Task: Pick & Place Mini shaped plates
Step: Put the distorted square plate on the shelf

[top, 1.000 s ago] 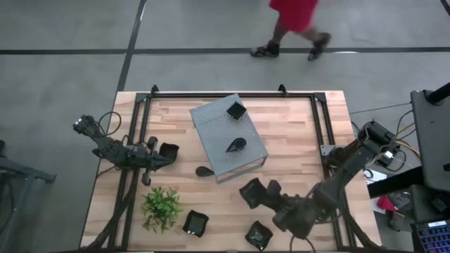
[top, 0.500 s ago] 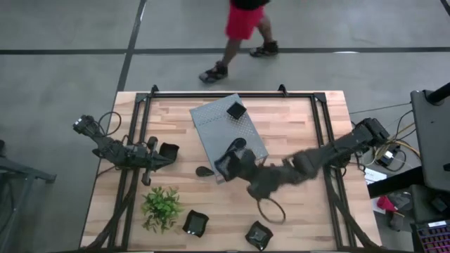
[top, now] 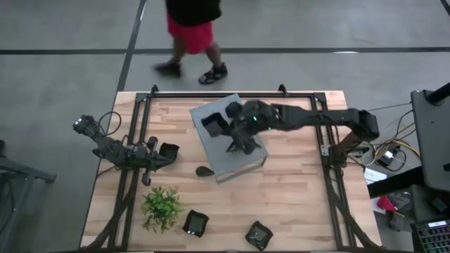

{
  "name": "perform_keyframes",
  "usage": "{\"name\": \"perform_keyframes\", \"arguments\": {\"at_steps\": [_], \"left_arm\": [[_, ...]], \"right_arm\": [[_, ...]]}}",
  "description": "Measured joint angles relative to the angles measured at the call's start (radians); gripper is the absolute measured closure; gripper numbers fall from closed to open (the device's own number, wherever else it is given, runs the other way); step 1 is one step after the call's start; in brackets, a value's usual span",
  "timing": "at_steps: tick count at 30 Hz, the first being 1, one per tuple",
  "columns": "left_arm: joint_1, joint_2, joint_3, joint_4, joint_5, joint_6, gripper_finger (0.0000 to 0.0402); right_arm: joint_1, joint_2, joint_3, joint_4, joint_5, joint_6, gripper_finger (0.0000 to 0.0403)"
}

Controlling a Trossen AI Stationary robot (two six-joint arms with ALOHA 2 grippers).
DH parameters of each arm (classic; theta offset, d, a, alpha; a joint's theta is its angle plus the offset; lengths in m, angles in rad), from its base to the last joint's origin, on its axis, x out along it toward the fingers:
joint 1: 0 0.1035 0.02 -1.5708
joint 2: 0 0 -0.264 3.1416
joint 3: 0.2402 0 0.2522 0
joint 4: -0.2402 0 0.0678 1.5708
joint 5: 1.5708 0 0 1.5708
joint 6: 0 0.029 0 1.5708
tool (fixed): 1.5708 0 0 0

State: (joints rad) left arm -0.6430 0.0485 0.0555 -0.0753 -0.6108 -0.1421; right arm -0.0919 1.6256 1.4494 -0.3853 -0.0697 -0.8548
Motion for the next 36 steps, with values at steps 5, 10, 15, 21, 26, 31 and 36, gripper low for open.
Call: {"name": "perform_keyframes", "arguments": {"at_steps": [5,10,15,21,26,31,36], "left_arm": [[0.000,0.000,0.000,0.000,0.000,0.000,0.0401],[0.000,0.000,0.000,0.000,0.000,0.000,0.0401],[0.000,0.000,0.000,0.000,0.000,0.000,0.0401],[0.000,0.000,0.000,0.000,0.000,0.000,0.0401],[0.000,0.000,0.000,0.000,0.000,0.000,0.0401],[0.000,0.000,0.000,0.000,0.000,0.000,0.0401],[0.000,0.000,0.000,0.000,0.000,0.000,0.0401]], "right_arm": [[-0.071,0.072,0.022,-0.001,-0.001,0.024,0.0394],[-0.095,0.127,0.042,0.009,0.005,0.039,0.0394],[-0.102,0.170,0.059,0.009,0.013,0.036,0.0394],[-0.106,0.196,0.064,0.009,0.021,0.025,0.0394],[-0.106,0.197,0.065,0.010,0.047,0.024,0.0394],[-0.107,0.208,0.064,0.022,0.085,0.024,0.0394],[-0.107,0.211,0.064,0.022,0.102,0.018,0.0394]]}}
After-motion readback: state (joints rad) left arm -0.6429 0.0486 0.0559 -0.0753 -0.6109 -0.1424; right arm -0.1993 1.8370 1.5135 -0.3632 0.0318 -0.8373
